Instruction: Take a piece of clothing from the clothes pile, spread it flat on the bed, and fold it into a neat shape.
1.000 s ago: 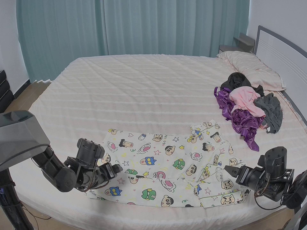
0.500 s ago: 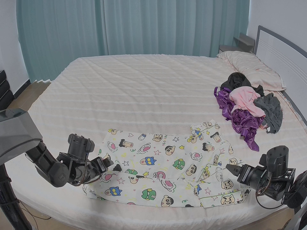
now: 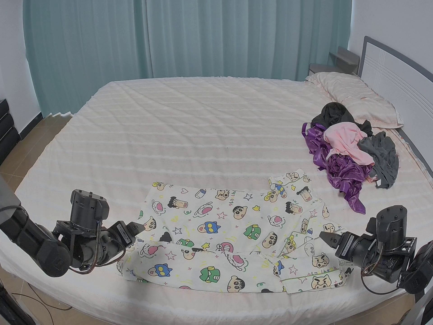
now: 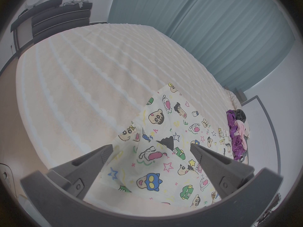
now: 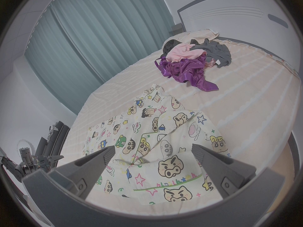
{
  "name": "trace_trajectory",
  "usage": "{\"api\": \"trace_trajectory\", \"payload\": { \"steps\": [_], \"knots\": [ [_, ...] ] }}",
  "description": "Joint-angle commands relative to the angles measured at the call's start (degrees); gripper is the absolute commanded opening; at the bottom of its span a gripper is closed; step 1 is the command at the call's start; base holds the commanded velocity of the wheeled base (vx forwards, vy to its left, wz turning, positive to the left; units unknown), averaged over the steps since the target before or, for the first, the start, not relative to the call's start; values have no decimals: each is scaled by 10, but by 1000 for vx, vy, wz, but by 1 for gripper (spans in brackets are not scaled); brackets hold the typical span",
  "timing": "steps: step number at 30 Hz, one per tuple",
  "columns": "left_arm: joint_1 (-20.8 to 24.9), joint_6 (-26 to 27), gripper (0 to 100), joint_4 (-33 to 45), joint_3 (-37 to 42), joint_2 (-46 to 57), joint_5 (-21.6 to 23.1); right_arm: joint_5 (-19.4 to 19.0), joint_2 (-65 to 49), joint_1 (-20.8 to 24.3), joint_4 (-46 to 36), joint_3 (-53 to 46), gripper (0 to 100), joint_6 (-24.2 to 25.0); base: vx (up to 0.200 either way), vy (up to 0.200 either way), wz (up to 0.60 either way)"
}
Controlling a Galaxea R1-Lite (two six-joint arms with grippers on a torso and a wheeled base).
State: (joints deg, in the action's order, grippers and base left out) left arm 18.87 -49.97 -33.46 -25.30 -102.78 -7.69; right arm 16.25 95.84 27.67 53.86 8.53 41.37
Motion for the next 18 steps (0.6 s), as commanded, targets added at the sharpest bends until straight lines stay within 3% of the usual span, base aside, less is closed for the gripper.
{"api": "trace_trajectory", "payload": {
  "steps": [1,5,9,13,18],
  "knots": [
    [5,-4,100,0,12,28,-1,1,2,0,0,-3,100,-2,200,0,0],
    [12,-4,100,0,18,28,-3,0,6,-3,0,-6,100,-1,200,0,0],
    [12,-4,100,-1,22,24,-2,-4,14,-18,-1,-13,100,-5,0,0,0],
    [13,-6,100,-1,22,19,-1,-32,25,-39,-1,-24,100,-16,0,0,0],
    [20,-7,100,-5,21,14,-1,-43,29,-40,-1,-29,100,-22,0,0,0]
  ]
}}
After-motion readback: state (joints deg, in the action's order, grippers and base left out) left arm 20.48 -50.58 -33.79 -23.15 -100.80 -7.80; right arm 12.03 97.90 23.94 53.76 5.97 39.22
